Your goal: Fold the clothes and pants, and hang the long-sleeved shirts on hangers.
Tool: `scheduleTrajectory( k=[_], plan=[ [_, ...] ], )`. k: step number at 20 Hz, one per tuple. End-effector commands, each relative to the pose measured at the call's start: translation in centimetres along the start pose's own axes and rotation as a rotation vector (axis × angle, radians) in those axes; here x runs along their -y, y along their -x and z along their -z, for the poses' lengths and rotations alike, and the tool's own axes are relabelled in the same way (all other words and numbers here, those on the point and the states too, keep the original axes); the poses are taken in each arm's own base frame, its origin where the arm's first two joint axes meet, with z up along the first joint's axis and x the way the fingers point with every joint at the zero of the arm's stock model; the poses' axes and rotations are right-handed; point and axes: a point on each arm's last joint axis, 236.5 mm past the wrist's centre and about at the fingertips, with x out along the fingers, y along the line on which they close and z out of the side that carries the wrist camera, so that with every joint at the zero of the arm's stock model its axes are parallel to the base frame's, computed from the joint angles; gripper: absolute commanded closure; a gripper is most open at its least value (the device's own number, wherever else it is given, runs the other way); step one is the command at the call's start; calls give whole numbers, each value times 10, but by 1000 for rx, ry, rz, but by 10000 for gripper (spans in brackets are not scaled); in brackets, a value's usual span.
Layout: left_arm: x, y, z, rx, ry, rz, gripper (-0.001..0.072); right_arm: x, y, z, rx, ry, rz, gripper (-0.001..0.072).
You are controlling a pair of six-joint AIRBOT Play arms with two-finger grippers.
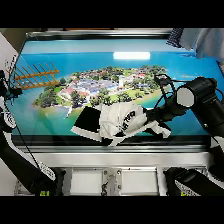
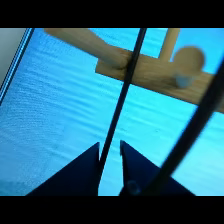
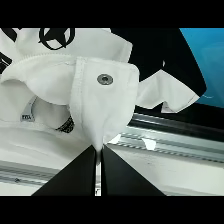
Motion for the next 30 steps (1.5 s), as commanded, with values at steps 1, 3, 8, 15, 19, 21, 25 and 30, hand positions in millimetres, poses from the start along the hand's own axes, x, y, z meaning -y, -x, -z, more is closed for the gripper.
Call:
scheduleTrajectory(
  k=[1,3,8,15,19,21,25,30],
  plan=[
    [8,1,0,-2,4,10,668,0,0,0,-1,0,0,694],
    [12,2,-1,-2,-3,12,693,0,0,0,-1,0,0,694],
    [7,23,-13,20,3,7,693,0,0,0,-1,0,0,694],
    [-13,117,-55,116,1,-14,693,0,0,0,-1,0,0,694],
    [3,196,-84,221,-67,-1,693,0,0,0,-1,0,0,694],
    [26,242,-91,259,-146,19,693,0,0,0,-1,0,0,694],
    [129,334,-68,300,-444,314,693,0,0,0,-1,0,0,693],
    [239,446,14,324,-907,696,693,0,0,0,-1,0,0,694]
  ],
)
